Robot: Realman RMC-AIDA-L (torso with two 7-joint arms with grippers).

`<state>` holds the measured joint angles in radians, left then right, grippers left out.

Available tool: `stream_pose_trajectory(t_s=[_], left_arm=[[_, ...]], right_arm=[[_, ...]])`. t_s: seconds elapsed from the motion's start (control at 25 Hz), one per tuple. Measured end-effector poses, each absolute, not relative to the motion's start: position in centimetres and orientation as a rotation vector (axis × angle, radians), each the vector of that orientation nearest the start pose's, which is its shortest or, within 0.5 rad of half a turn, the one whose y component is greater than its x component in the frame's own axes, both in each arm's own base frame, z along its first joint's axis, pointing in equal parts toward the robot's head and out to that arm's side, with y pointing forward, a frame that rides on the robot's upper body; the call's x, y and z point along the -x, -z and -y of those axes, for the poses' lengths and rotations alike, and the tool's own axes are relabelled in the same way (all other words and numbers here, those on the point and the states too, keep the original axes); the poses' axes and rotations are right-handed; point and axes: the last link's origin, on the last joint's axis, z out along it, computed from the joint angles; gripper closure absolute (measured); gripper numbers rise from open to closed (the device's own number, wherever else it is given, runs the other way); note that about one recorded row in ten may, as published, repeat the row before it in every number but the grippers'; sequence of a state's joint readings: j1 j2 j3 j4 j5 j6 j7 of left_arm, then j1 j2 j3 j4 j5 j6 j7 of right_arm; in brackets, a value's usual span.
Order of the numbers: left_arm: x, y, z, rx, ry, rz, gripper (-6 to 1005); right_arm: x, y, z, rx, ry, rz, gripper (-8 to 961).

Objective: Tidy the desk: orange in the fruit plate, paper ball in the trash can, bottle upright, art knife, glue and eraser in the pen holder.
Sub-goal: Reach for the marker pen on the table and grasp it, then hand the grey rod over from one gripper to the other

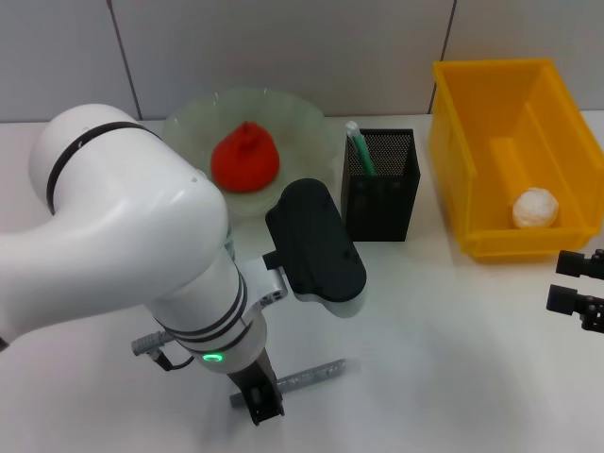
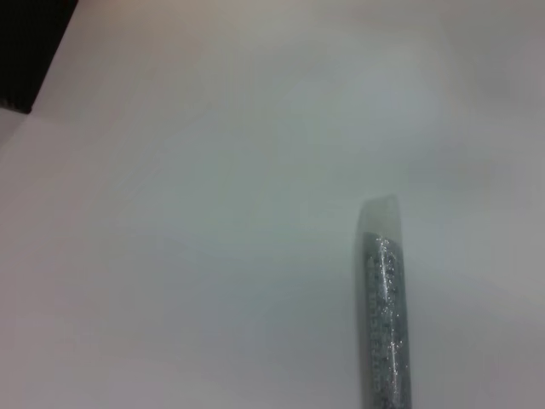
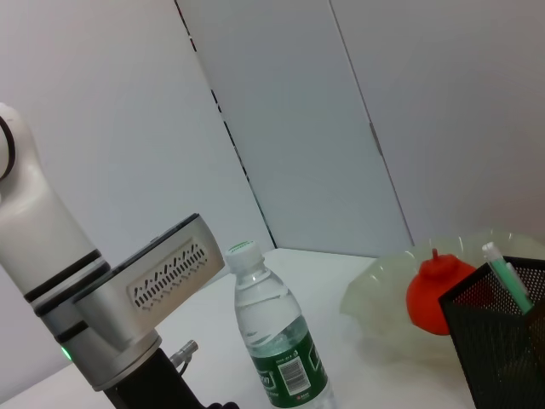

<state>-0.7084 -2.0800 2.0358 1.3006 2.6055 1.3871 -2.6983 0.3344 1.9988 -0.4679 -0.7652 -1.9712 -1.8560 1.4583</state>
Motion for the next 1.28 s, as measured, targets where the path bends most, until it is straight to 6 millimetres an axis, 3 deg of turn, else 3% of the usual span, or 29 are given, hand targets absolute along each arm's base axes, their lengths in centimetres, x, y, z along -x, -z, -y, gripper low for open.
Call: stream_pose_trajectory(t_s=[0.72,0.76,0.92,0.96,1.12,1.16,1.2,1.28], left_arm=[[13.6,9.3,-31.3,2.754,-0.768,0.389,833],[13.4,8.3,-31.8,2.758,-0.682,0.444,833],[13.3,7.4,-32.3,2.783,-0.585,0.506,833],[13.2,6.3,-32.8,2.82,-0.449,0.587,833],[13.2,5.4,-33.1,2.865,-0.305,0.655,832],[13.1,4.5,-33.4,2.911,-0.164,0.708,832],[13.1,4.5,-33.4,2.911,-0.164,0.708,832],[13.2,3.6,-33.5,2.961,-0.004,0.768,832]], right_arm=[[-31.5,-8.1,-26.4,2.549,-0.882,-0.786,284],[-31.6,-8.1,-26.4,2.543,-0.887,-0.794,285],[-31.7,-7.9,-26.3,2.509,-0.937,-0.852,285],[-31.8,-7.7,-26.2,2.497,-0.961,-0.873,285],[-31.9,-6.7,-26.1,2.436,-1.091,-0.978,285],[-31.8,-6.4,-26.0,2.422,-1.119,-1.0,285],[-31.8,-6.0,-26.0,2.41,-1.148,-1.022,285],[-31.4,-5.2,-26.0,2.4,-1.201,-1.052,285]])
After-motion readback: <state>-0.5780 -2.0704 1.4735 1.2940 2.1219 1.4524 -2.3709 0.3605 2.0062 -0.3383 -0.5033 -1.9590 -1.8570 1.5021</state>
